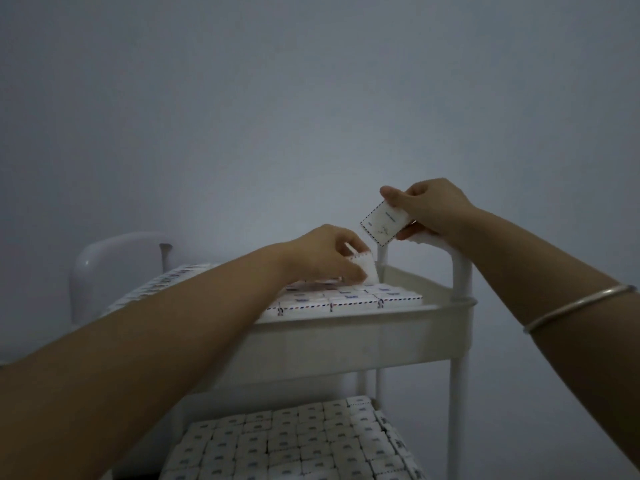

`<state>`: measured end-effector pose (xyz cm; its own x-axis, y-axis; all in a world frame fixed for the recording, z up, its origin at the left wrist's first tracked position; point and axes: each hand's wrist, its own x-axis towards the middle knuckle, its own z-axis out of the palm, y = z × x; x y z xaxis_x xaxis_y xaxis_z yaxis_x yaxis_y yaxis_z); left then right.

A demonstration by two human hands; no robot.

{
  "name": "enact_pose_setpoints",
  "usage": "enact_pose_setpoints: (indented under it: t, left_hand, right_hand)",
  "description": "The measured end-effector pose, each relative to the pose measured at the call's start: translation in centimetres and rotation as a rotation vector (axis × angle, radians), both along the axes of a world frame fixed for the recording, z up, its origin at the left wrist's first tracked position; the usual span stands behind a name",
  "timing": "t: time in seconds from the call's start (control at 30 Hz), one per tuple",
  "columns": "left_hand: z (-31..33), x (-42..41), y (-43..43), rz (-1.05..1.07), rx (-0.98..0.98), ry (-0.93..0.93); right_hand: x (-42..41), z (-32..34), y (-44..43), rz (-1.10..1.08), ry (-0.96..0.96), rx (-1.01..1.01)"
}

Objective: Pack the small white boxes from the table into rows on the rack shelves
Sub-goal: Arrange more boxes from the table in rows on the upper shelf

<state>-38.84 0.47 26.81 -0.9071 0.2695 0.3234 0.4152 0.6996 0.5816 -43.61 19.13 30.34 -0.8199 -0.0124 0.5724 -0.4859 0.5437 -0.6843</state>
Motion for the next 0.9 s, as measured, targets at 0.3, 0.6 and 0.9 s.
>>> enact_pose_setpoints:
  t: [0.3, 0.6, 0.9]
  left_hand:
    - [0.0, 0.5, 0.4, 0.025, -0.211, 0.028]
    - [0.5, 1.0, -0.3, 0.304, -0.111, 0.188]
    - [0.9, 4.0, -0.7, 0.353, 0.115, 0.308]
  right_hand:
    - [0.5, -1.5, -1.7, -0.209, 0.299, 0.654]
    - [0.8, -3.6, -3.3, 0.197, -0.062, 0.687]
    - [2.6, -3.6, -3.7, 0.213, -0.256, 0.580]
